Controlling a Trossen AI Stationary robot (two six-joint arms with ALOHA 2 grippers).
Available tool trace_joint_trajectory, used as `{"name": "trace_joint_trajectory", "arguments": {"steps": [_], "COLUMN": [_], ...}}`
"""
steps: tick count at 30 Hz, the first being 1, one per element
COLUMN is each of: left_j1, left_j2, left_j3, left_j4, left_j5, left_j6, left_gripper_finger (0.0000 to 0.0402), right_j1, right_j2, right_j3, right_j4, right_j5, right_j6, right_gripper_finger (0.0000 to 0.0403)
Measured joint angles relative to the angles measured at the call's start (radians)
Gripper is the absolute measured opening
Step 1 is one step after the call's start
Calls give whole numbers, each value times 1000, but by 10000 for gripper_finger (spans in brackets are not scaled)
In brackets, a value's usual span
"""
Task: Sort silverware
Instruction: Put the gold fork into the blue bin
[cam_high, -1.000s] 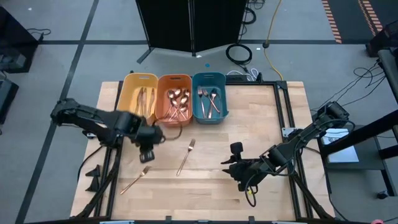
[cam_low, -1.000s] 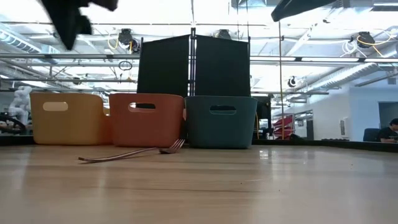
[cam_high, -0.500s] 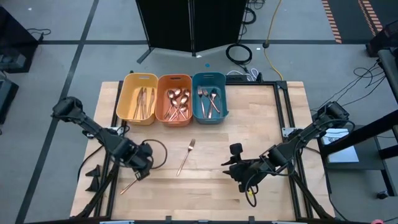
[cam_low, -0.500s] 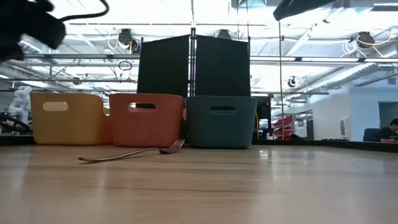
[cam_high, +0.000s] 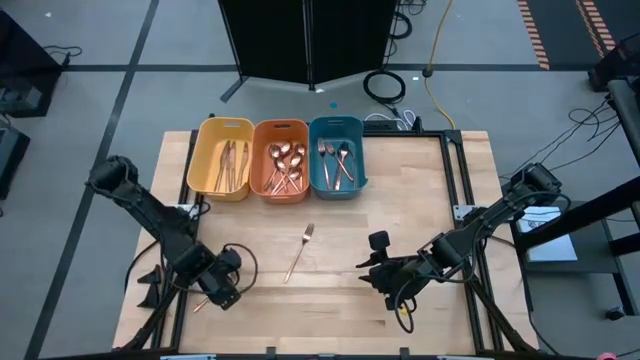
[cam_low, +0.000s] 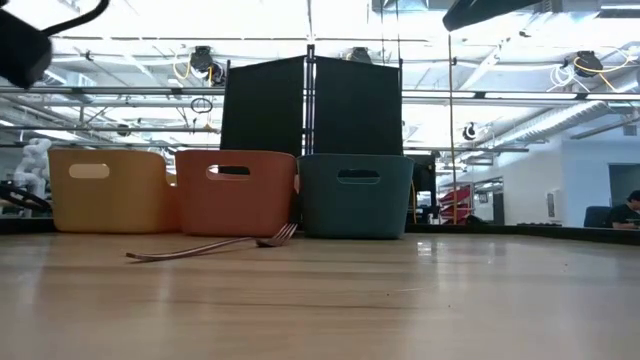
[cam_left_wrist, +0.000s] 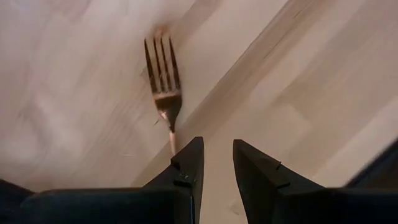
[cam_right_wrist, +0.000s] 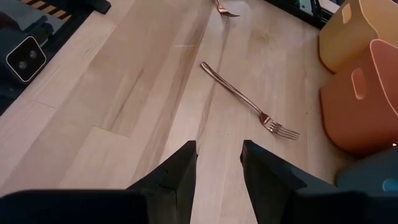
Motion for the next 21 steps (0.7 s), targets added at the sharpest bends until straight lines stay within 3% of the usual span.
{"name": "trace_joint_trajectory", "arguments": {"steps": [21], "left_j1": [-80], "left_j2": [274], "left_j3": [4], "left_j4": [22], "left_j5": [42], "left_j6": [37], "left_gripper_finger": [81], "right_j1": [0], "right_j2": [0], "right_j3": [0], "right_j4": [25], "right_j5": [1], "right_j6": [-22], "right_gripper_finger": [118]}}
